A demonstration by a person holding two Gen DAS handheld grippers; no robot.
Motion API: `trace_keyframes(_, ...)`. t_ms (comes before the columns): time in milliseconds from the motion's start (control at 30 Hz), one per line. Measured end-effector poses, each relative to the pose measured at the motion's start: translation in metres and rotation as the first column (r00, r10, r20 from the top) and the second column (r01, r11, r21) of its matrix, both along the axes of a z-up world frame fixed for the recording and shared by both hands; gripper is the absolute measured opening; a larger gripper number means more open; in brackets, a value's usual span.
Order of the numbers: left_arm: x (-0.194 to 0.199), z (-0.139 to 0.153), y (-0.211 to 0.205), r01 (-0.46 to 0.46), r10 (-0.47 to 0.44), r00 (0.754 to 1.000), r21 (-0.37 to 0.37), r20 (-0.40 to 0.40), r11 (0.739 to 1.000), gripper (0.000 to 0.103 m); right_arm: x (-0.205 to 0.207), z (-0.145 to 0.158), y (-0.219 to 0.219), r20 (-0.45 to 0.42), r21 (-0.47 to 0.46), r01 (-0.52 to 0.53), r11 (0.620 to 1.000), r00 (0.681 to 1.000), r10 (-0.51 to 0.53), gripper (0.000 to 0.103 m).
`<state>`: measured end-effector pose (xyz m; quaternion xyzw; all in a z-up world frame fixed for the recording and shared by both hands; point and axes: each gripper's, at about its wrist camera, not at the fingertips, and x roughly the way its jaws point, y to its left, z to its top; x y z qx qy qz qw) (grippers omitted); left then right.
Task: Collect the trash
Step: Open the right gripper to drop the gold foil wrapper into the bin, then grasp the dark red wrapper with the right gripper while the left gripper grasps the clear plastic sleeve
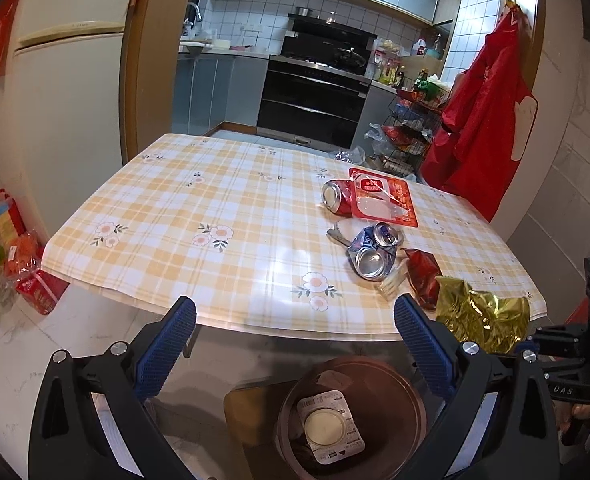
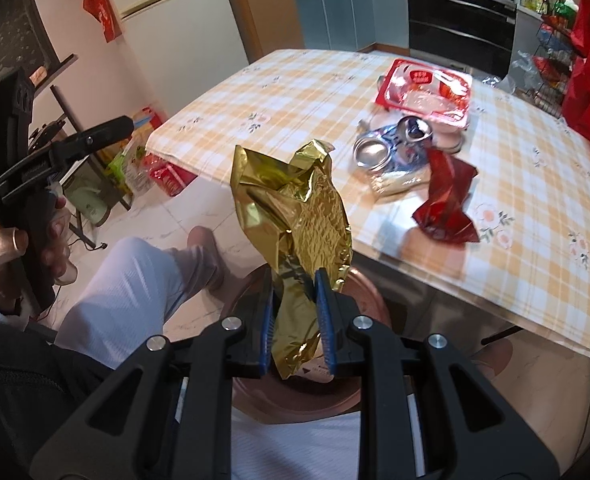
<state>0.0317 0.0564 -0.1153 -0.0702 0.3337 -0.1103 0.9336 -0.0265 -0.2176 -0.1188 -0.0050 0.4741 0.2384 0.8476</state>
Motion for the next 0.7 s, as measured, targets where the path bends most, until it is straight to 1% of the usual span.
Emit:
trace_keyframes(133,0.000,-0.003,0.000,-0.003,0.003,1.000,0.001,-0.006,1.000,0.097,0.002,-0.006,0.003,-0.026,0.012,-0.007,1.000,1.000,0.007,0.027)
trace_keyframes(200,0.001,-0.004,0.000,-0.005,0.005,1.000,0.002,-0.009,1.000,0.097,0.002,-0.007,0.004,-0.027,0.014,-0.015,1.000,1.000,0.015,0.033)
trace_keyframes(267,0.001,-0.006,0.001,-0.005,0.005,1.000,0.002,-0.014,1.000,0.097,0.001,-0.007,0.005,-0.023,0.013,-0.015,1.000,1.000,0.016,0.036)
trace_keyframes(333,0.002,-0.006,0.000,-0.004,0.004,1.000,0.003,-0.016,1.000,0.097,0.000,-0.005,0.004,-0.013,0.009,-0.004,1.000,1.000,0.004,0.044)
trace_keyframes(367,0.001,-0.006,0.000,-0.004,0.004,1.000,0.004,-0.016,1.000,0.097,0.000,-0.005,0.003,-0.007,0.005,0.002,1.000,1.000,-0.002,0.055)
trace_keyframes(400,0.001,-0.007,0.000,-0.004,0.004,1.000,0.004,-0.016,1.000,0.097,0.000,-0.004,0.002,0.003,-0.002,0.012,1.000,1.000,-0.012,0.068)
trace_keyframes(433,0.001,-0.007,0.000,-0.004,0.004,1.000,0.005,-0.016,1.000,0.097,0.000,-0.002,0.000,0.017,-0.007,0.028,1.000,0.999,-0.027,0.075)
trace_keyframes(500,0.001,-0.007,0.000,-0.004,0.004,1.000,0.004,-0.016,1.000,0.097,0.000,0.001,-0.004,0.042,-0.006,0.053,0.999,0.998,-0.052,0.094)
trace_keyframes(567,0.001,-0.007,0.000,-0.004,0.004,1.000,0.004,-0.016,1.000,0.097,0.002,0.003,-0.010,0.060,-0.008,0.072,0.997,0.996,-0.071,0.097)
trace_keyframes(700,-0.001,-0.009,-0.002,0.014,-0.014,1.000,0.005,-0.001,1.000,0.097,0.008,0.002,-0.021,0.063,-0.011,0.110,0.994,0.992,-0.109,0.097)
